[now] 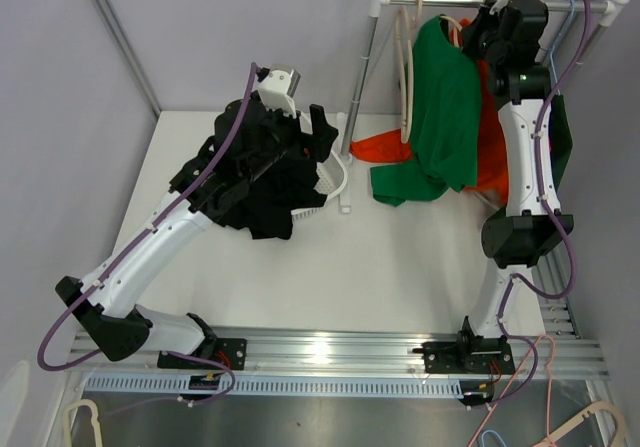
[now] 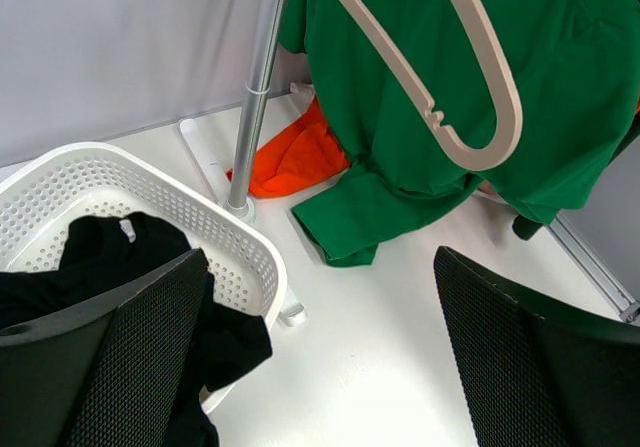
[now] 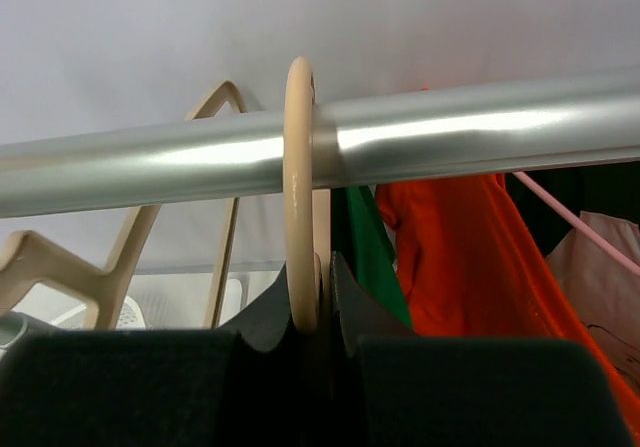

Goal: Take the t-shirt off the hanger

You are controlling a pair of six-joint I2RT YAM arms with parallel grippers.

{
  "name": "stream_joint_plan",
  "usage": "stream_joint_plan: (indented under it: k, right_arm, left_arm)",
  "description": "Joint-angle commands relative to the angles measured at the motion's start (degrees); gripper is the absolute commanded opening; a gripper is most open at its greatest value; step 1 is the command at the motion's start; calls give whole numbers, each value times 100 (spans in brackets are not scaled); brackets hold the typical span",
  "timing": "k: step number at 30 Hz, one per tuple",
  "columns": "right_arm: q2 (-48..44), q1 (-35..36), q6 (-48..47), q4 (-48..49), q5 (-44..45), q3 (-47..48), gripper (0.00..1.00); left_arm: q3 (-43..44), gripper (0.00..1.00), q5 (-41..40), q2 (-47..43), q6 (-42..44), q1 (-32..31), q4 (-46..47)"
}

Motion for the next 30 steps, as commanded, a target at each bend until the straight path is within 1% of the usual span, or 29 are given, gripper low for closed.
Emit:
stream_joint_plan:
  k: [1,5,7,10,13,14,17,19,20,21,23,24,25,26,27,28,29,30]
  right_arm:
    - [-571,88,-97,573,31,163,0]
    - [-624,80,-167,451,40,513,0]
    - [-825,97,-176,485,14,418,0]
    - [-1089,123,-159,696,58,14,0]
    - [-1187,150,-97,486,93,57,0]
    - [-1248,158,-36,346,337,49,0]
    - [-1467,220,104,74,523,-118,0]
    - [-1652,378,315,2,953,-460,0]
    - [-1896,483,359,-76,1163,-600,0]
    - [-2038,614,464,-121,1722,-750,0]
    - [-2337,1035,570,-191,2296,-1294,0]
    - [-2660,1194,693,-235,2612,-1479,0]
    - [-2820,1335,1007,-279,3207,-1681,0]
    - [-2970,1623,1228,-427,3474,-2048,0]
    - [-3276,1748,1482,-533,3686,-2235,0]
    - [-3427,1854,1929,-656,3914,-2419,0]
    - [-3585,2055,2133,-831,4029,-2839,0]
    - [-3743,2153,2405,-981,4187,-3026,0]
  left_arm:
    - [100,99,89,-40,-61,-3,180]
    - [100,100,80,-39,-96,-3,180]
    - [100,100,71,-48,-87,-3,180]
    - [56,100,71,-101,-96,-3,189]
    - [12,99,80,-154,-105,-3,154]
    - [-14,99,80,-180,-113,-3,154]
    - [-76,99,97,-276,-131,-3,145]
    - [-164,99,150,-356,-140,-3,136]
    - [-199,99,194,-399,-131,-12,153]
    - [-251,99,238,-504,-114,-47,162]
    - [-392,99,186,-610,0,-170,206]
    - [-558,100,133,-776,62,-422,328]
    - [-664,99,46,-873,271,-634,460]
    - [-787,99,-260,-979,412,-853,600]
    - [-1206,99,-498,-1067,597,-1395,941]
    - [-1358,99,-744,-1233,929,-1670,1110]
    - [-1629,100,-1094,-1304,1072,-1891,1286]
    - [-1901,99,-1193,-1375,1195,-2267,1618]
